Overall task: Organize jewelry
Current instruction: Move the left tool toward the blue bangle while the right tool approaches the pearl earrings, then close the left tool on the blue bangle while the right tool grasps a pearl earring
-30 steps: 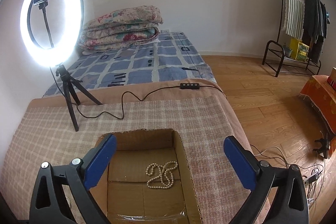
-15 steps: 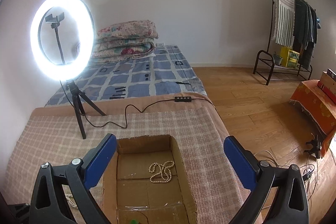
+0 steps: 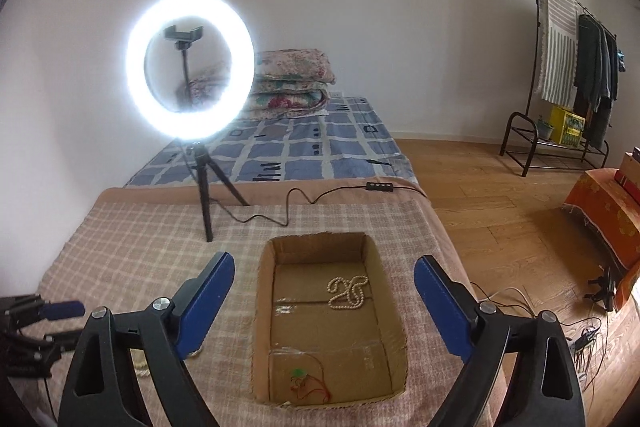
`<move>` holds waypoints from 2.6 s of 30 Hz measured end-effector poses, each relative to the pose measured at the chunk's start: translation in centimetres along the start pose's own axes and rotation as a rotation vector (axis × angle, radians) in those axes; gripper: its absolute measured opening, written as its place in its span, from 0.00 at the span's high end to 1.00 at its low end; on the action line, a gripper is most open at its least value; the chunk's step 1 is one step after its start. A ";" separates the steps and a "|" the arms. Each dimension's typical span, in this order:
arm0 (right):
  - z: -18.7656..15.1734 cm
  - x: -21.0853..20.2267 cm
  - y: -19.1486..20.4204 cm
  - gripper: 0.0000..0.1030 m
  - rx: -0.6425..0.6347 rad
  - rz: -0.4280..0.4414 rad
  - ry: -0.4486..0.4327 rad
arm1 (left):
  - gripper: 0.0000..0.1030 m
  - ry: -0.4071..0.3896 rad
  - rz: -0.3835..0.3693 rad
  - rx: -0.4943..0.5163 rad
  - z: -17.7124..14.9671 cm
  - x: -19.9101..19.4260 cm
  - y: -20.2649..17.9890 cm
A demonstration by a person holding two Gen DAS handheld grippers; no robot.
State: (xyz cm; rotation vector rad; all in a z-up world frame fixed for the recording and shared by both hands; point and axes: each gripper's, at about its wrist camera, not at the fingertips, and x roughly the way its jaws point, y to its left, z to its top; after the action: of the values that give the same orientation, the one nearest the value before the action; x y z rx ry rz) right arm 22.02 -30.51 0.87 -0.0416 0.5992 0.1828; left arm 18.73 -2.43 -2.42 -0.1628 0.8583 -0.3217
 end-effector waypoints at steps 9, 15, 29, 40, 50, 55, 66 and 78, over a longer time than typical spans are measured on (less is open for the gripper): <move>-6.1 -1.5 5.7 0.25 -0.076 0.156 0.094 | 0.45 -0.009 0.038 -0.066 -1.2 -2.2 4.7; -10.1 -0.2 7.5 0.39 -0.098 0.240 0.211 | 0.45 0.023 0.053 -0.061 -3.1 -2.7 6.0; -16.0 5.7 7.7 0.64 0.140 0.415 0.535 | 0.52 0.148 0.046 -0.061 -7.1 -1.5 7.7; -17.7 8.7 7.5 0.69 0.293 0.415 0.656 | 0.67 0.316 0.058 -0.035 -11.4 1.9 8.5; -19.0 10.5 7.7 0.73 0.361 0.417 0.726 | 0.67 0.378 0.056 -0.036 -12.8 3.6 9.6; -18.9 11.0 8.6 0.75 0.337 0.403 0.728 | 0.67 0.400 0.062 -0.028 -13.2 4.4 9.8; -19.4 11.9 9.9 0.78 0.313 0.383 0.741 | 0.67 0.452 0.084 0.028 -14.3 6.2 9.3; -19.4 12.2 9.5 0.81 0.318 0.376 0.748 | 0.68 0.453 0.119 0.077 -14.8 7.7 7.9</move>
State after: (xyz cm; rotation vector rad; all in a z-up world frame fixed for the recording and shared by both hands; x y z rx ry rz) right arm 19.39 -21.05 -21.92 0.3268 1.3774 0.4415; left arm 13.75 2.18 -19.60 0.0364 1.2955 -0.2832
